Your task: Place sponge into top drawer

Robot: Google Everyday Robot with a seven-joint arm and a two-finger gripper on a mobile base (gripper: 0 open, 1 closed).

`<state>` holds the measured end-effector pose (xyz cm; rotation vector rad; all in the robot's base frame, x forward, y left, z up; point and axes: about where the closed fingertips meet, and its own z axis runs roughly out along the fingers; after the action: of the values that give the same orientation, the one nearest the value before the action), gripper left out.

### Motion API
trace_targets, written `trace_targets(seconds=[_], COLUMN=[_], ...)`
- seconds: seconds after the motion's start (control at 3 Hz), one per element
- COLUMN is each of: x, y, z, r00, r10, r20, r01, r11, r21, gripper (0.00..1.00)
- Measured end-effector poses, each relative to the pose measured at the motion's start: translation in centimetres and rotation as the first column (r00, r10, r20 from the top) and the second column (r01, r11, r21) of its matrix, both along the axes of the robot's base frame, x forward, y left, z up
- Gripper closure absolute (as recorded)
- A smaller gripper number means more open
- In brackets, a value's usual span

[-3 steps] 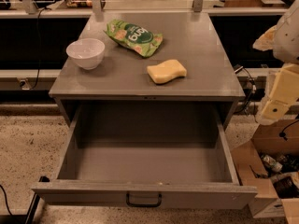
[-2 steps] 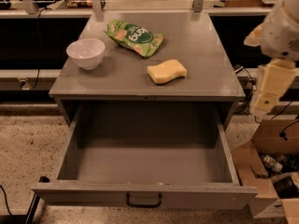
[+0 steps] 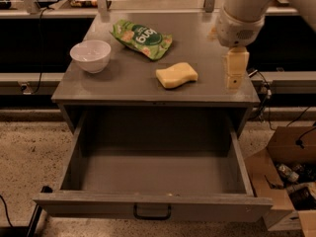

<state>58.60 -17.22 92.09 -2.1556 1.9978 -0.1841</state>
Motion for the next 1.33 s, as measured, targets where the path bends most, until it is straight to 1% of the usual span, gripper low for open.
trace_targets(seconds=[0.33, 0.67, 1.0, 1.33], x=[4.8, 8.2, 9.8, 9.8], y=[4.5, 6.9, 8.0, 9.7], z=[-3.4, -7.6, -9.7, -10.2], r00=[0.9921, 0.9828, 0.9782, 0.9700], r10=[0.114, 0.154, 0.167, 0.206], r20=[-0.052, -0.101, -0.123, -0.129], r01=[-0.115, -0.156, -0.166, -0.199], r11=[0.993, 0.988, 0.986, 0.978], r21=[-0.016, -0.015, 0.021, 0.067], gripper=[0.00, 0.00, 0.00, 0.18])
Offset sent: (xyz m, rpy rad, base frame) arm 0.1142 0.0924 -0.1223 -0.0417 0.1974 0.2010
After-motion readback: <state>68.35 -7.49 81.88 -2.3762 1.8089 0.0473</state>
